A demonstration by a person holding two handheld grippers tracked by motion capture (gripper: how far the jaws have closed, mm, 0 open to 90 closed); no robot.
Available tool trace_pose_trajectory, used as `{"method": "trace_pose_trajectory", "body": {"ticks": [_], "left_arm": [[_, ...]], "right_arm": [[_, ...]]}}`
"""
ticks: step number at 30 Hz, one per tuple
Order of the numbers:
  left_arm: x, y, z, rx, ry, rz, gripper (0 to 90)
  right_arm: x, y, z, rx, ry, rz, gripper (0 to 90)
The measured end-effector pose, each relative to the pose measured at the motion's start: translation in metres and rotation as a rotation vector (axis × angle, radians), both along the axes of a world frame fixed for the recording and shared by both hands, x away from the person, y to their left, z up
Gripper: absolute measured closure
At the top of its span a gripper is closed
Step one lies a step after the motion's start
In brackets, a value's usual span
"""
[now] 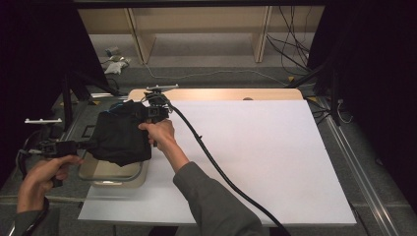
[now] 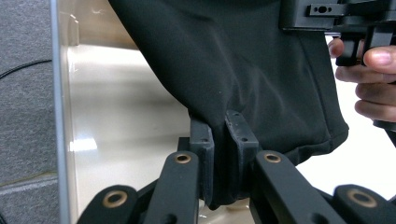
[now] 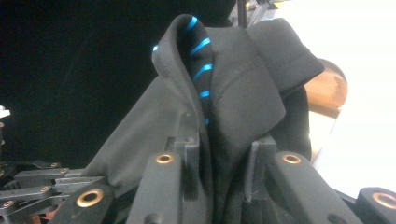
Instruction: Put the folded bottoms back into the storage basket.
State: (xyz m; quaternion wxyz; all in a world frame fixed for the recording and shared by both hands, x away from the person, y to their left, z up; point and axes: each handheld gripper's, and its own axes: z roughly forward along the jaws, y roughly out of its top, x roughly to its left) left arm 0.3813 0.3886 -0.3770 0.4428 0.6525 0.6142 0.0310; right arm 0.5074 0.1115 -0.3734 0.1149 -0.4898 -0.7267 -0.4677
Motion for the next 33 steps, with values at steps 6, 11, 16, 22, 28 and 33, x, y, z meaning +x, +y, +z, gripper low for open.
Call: {"method": "trace_pose_trajectory", "body": {"ticks": [6, 11, 16, 22, 28, 33], "left_arm": [[0.002, 0.002, -0.007, 0.005, 0.022, 0.005, 82.7], [0.003, 0.003, -0.01, 0.016, 0.035, 0.009, 82.6], [0.003, 0.005, -0.012, 0.022, 0.036, 0.025, 82.4], [0.006, 0.006, -0.017, 0.038, 0.055, 0.032, 82.3], [0.005, 0.007, -0.018, 0.039, 0.056, 0.051, 82.3], [0.005, 0.008, -0.018, 0.043, 0.06, 0.049, 82.1]], "right_arm": [[-0.001, 0.005, -0.004, -0.019, -0.003, -0.007, 72.9], [-0.002, 0.007, -0.008, -0.027, -0.002, -0.012, 72.8], [-0.002, 0.01, -0.011, -0.023, 0.004, -0.017, 72.7], [-0.002, 0.013, -0.015, -0.029, 0.015, -0.02, 72.6], [-0.003, 0.015, -0.017, -0.026, 0.012, -0.023, 72.3], [-0.004, 0.016, -0.017, -0.027, 0.014, -0.024, 72.1]]}}
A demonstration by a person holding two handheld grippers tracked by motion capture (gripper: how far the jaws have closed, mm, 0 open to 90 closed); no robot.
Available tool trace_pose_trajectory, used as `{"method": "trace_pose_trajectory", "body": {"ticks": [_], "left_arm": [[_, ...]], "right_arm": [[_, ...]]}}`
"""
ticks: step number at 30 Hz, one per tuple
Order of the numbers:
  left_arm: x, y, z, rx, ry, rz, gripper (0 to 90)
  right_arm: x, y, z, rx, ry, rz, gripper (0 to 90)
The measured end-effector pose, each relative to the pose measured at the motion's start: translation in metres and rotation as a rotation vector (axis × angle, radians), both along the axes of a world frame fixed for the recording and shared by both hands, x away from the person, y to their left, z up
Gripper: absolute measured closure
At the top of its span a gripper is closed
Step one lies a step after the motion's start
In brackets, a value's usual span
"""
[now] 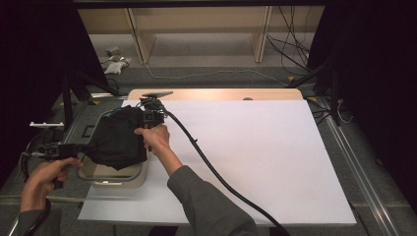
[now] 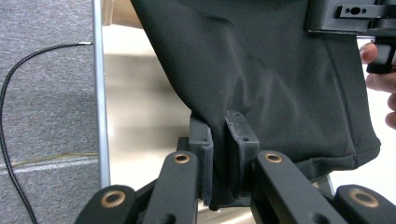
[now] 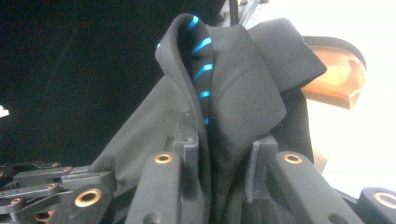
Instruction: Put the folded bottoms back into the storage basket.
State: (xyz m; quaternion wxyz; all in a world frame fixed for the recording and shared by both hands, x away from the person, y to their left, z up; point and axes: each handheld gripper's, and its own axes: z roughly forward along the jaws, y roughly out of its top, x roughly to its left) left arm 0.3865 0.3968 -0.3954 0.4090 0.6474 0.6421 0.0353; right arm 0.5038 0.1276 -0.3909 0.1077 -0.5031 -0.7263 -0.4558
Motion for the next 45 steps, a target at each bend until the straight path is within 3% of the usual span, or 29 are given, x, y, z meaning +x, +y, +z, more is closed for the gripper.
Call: {"method": "trace_pose_trajectory", "body": {"ticks": [5, 7, 8, 9, 10, 11, 13, 25, 45], "left_arm": [[-0.001, 0.001, 0.0, -0.001, -0.001, 0.002, 82.1], [0.0, 0.002, -0.001, -0.002, -0.001, 0.009, 80.5], [0.0, 0.002, -0.002, 0.009, -0.003, 0.016, 77.9], [0.001, 0.001, -0.001, 0.034, -0.006, 0.037, 71.9], [0.001, 0.001, -0.001, 0.034, -0.006, 0.037, 59.1], [0.001, 0.0, 0.0, 0.04, -0.009, 0.043, 51.1], [0.001, 0.001, 0.002, 0.051, -0.017, 0.069, 43.5], [0.003, -0.007, 0.006, 0.045, -0.029, 0.052, 35.9], [0.011, -0.026, 0.008, 0.056, -0.041, 0.017, 23.6]], "right_arm": [[0.0, 0.002, -0.002, -0.002, 0.001, 0.003, 71.4], [0.0, 0.003, -0.003, -0.006, 0.004, 0.01, 65.7], [0.001, 0.004, -0.004, -0.012, 0.001, 0.014, 52.5], [0.002, 0.005, -0.006, -0.012, 0.003, 0.02, 30.0], [0.002, 0.005, -0.006, -0.012, 0.003, 0.02, 30.0], [0.007, 0.006, -0.008, -0.031, 0.035, 0.035, 13.8], [0.008, 0.005, -0.006, -0.043, 0.018, 0.048, 8.9], [0.009, -0.009, 0.009, -0.05, -0.026, 0.06, 10.0], [0.014, -0.04, 0.016, -0.021, -0.05, 0.042, 11.1]]}}
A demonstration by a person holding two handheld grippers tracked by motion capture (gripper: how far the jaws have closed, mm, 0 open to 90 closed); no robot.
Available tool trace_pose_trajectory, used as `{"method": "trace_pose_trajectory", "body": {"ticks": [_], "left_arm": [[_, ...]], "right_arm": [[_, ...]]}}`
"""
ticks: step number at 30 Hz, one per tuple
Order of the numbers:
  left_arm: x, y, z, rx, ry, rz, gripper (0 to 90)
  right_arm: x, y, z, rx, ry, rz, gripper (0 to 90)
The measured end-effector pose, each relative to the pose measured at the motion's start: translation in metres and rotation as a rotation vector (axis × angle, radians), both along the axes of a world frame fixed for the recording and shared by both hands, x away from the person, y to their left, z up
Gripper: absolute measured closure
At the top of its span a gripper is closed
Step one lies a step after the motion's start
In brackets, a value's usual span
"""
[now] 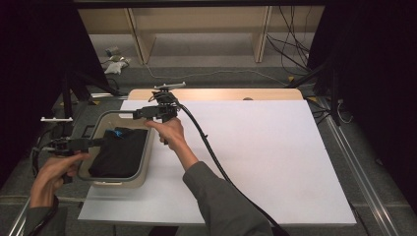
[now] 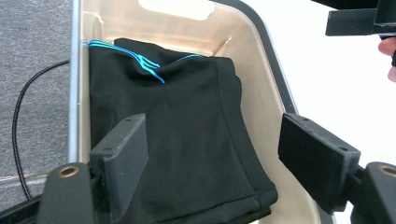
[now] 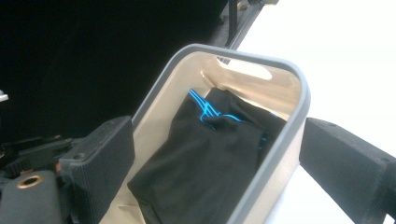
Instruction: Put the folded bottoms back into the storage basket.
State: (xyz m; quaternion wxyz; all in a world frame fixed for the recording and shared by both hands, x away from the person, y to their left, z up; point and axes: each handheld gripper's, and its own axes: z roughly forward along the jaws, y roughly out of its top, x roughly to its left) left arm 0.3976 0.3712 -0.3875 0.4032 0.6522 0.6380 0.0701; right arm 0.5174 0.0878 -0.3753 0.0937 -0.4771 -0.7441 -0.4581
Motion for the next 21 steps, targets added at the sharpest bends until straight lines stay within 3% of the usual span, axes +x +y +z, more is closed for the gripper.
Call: {"method": "trace_pose_trajectory", "body": {"ticks": [14, 21], "left_arm": [[0.004, -0.013, 0.003, -0.019, -0.03, -0.022, 20.0], [0.008, -0.029, 0.001, -0.022, -0.056, -0.049, 19.3]], "right_arm": [[0.003, -0.03, 0.004, 0.012, -0.018, -0.038, 11.1], [0.002, -0.039, 0.009, 0.018, -0.039, -0.039, 11.0]]}}
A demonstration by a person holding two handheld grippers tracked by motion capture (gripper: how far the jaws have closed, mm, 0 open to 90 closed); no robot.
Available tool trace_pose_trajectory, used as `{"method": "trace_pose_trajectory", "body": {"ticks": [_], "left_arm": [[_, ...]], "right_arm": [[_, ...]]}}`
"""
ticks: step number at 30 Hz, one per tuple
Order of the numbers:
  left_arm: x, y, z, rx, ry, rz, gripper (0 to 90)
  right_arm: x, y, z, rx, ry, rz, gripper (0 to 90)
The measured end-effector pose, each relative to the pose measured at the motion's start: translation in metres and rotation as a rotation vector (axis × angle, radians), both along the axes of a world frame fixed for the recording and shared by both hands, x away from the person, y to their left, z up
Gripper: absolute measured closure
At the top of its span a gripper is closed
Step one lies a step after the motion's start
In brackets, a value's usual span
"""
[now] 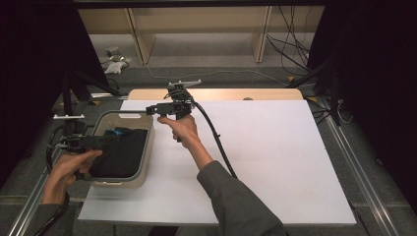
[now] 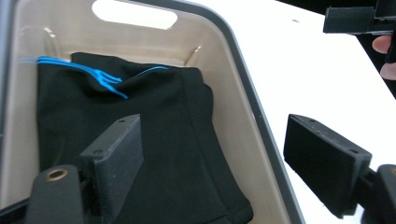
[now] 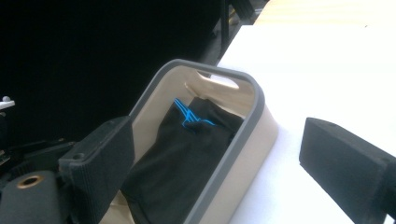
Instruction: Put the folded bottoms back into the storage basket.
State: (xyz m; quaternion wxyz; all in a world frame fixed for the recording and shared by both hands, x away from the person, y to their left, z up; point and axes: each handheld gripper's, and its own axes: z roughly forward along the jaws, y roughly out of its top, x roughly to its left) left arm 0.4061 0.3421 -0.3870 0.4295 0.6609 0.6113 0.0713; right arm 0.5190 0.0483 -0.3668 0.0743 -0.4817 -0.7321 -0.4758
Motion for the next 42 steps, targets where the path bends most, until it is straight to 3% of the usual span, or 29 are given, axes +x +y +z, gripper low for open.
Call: {"method": "trace_pose_trajectory", "body": {"ticks": [6, 8, 13, 21, 33, 42], "left_arm": [[0.001, -0.007, 0.001, -0.002, -0.035, -0.012, 18.4], [0.001, -0.011, 0.002, -0.015, -0.077, -0.01, 17.4], [0.001, -0.018, 0.003, -0.026, -0.111, -0.023, 17.2], [0.002, -0.034, 0.002, -0.019, -0.161, -0.05, 16.4], [0.003, -0.049, -0.002, -0.019, -0.185, -0.083, 16.0], [0.003, -0.053, -0.002, -0.031, -0.219, -0.075, 16.0]], "right_arm": [[-0.003, -0.008, 0.005, -0.002, -0.04, 0.015, 9.8], [-0.005, -0.015, 0.007, 0.008, -0.068, 0.02, 9.6], [-0.008, -0.031, 0.011, 0.021, -0.113, 0.014, 9.2], [-0.011, -0.051, 0.009, 0.036, -0.14, -0.007, 8.8], [-0.017, -0.066, 0.011, 0.028, -0.189, -0.017, 6.4], [-0.023, -0.076, 0.011, 0.039, -0.221, -0.017, 5.1]]}}
